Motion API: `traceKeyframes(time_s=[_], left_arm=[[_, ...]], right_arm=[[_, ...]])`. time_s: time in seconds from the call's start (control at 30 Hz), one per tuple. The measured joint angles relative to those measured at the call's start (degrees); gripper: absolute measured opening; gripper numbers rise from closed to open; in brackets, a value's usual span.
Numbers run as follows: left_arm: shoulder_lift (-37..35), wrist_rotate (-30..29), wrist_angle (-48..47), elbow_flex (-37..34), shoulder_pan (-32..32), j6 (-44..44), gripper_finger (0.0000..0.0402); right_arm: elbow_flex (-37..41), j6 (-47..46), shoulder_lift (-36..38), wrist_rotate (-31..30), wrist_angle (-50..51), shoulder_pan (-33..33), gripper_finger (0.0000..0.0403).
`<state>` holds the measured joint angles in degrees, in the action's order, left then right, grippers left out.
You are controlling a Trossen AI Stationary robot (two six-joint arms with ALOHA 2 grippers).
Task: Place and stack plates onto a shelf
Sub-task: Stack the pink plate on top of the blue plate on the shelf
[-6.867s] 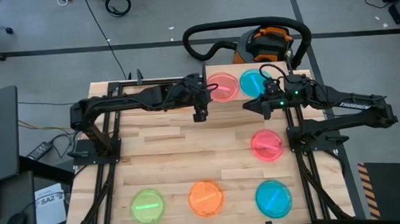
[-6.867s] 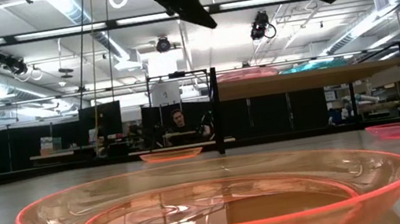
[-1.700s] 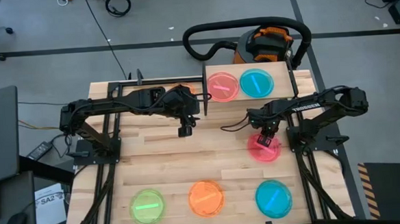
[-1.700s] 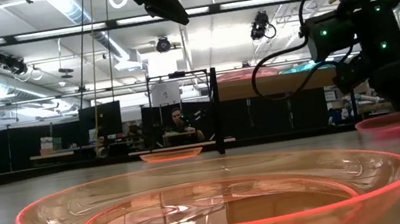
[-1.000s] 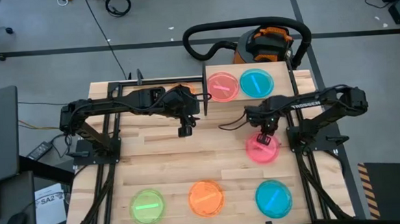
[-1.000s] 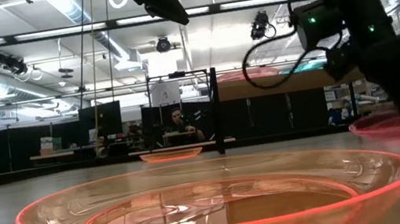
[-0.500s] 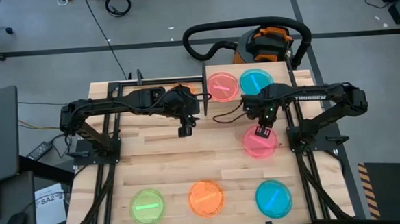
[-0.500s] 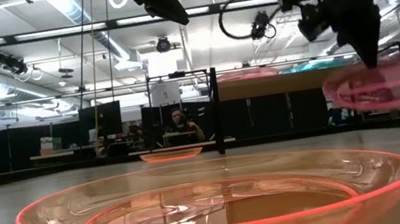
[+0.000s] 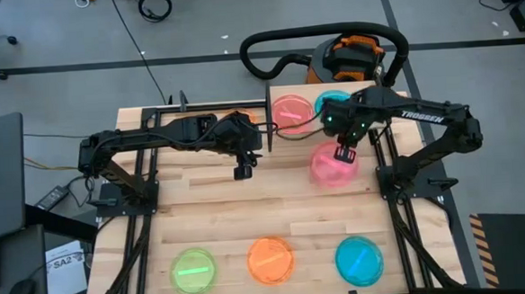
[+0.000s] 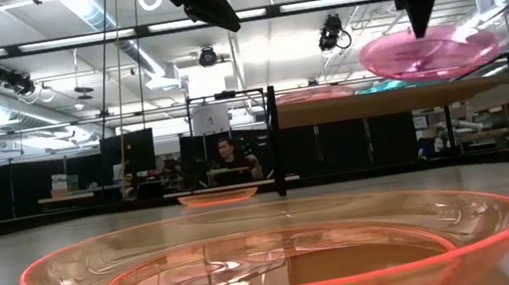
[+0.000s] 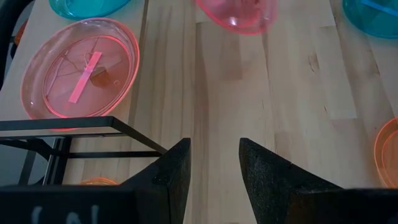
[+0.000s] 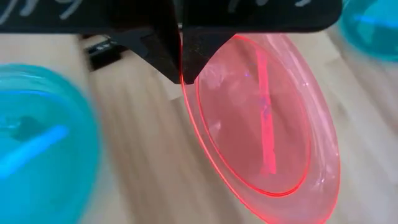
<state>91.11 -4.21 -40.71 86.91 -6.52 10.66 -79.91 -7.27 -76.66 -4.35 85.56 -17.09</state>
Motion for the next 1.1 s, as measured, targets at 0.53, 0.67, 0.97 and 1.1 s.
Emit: traceKeyframes(time_s=[0.53,0.67,0.97,1.1], left_arm=[[0.0,0.0,0.0,0.0,0.02,0.02,0.0144],[0.0,0.0,0.0,0.0,0.01,0.02,0.0144],[0.0,-0.01,0.0,0.0,0.0,0.08,0.0144],[0.0,-0.01,0.0,0.0,0.01,0.09,0.0144]], right_arm=[[-7.65,8.84,0.04,-4.84,-0.63,-20.66,0.0006],[-7.66,10.97,0.04,-1.11,-0.63,-26.93,0.0006],[-7.66,12.0,0.04,7.56,-5.12,-38.67,0.0006],[-7.66,11.92,0.04,11.91,-8.29,-42.85,0.0007]])
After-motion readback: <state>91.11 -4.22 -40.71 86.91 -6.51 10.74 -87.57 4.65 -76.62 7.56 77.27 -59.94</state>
